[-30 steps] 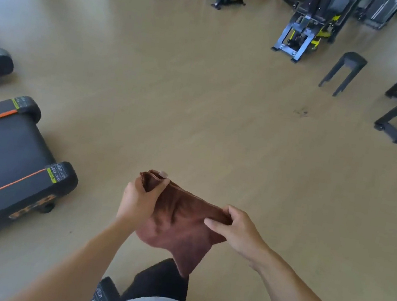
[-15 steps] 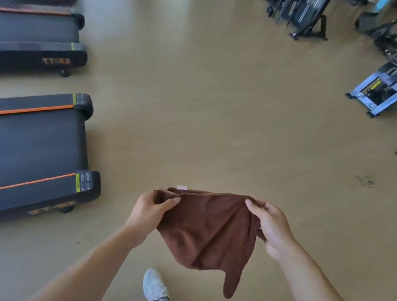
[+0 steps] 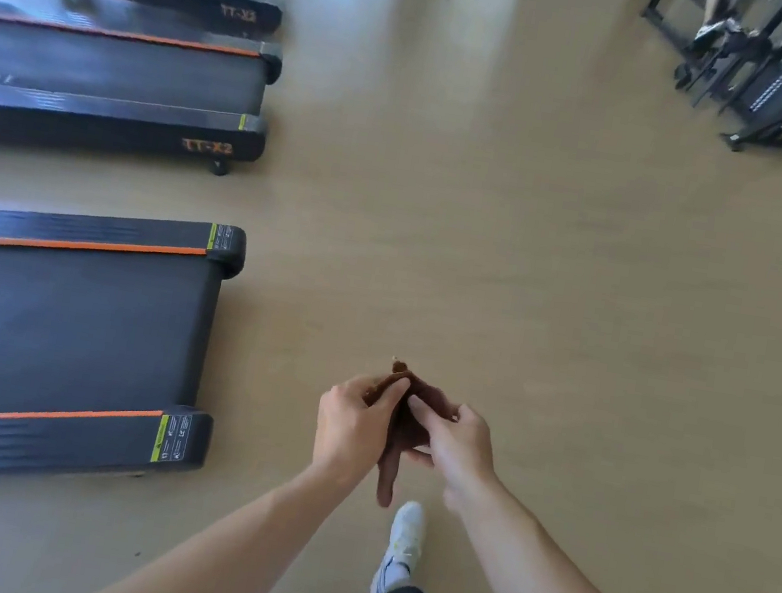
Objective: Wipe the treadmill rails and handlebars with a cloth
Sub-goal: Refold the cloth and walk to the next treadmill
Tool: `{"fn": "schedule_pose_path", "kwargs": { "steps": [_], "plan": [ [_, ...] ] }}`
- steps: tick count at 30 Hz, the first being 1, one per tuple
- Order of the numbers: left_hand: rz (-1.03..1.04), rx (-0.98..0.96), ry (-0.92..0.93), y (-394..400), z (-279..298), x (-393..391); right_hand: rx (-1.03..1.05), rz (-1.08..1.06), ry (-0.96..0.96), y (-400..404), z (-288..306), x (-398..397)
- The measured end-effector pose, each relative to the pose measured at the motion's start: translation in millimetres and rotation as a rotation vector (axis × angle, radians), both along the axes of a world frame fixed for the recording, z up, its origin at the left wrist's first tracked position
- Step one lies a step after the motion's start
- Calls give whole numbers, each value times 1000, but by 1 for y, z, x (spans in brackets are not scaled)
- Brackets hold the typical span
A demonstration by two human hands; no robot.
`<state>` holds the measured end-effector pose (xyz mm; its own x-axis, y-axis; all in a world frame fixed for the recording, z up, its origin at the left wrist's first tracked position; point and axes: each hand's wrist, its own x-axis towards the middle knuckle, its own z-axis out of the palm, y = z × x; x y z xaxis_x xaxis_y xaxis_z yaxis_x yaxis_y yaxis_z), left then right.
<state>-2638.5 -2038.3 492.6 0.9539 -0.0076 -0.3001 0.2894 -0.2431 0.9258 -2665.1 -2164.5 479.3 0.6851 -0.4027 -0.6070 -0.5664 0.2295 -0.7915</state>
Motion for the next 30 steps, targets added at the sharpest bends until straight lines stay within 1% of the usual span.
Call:
{"fn": "schedule_pose_path", "kwargs": {
  "steps": [3, 5, 9, 11, 13, 18, 21, 23, 24, 25, 26, 28, 30],
  "plan": [
    [45, 14, -19, -31, 6, 70, 45, 137, -24, -21, 3, 88],
    [83, 56, -42, -44, 11, 119, 61, 217, -34, -36, 10, 143],
    [120, 116, -94, -60, 21, 213, 32, 328, -111, -52, 27, 250],
    [117, 113, -114, -62, 25, 256, 23, 380, -147, -52, 32, 299],
    [132, 66, -116, -62, 21, 304, 35, 398, -165, -52, 32, 350],
    [140, -162, 36, -55, 15, 437, 9, 473, -144, -47, 26, 495],
    [108, -297, 113, -35, 28, 525, 52, 524, -98, -43, 26, 583],
    [104, -325, 185, -21, 34, 583, 46, 556, -107, -42, 27, 641],
    [151, -345, 221, -14, 33, 612, 22, 574, -121, -42, 28, 669],
    [207, -325, 243, -6, 28, 642, -13, 606, -142, -42, 29, 696],
    [249, -248, 255, 2, 26, 671, -52, 656, -166, -41, 29, 725],
    [256, -118, 321, 16, 25, 731, -112, 815, -235, -38, 33, 785],
    [235, -126, 457, 26, 23, 792, -159, 1026, -306, -34, 37, 845]
  ]
}}
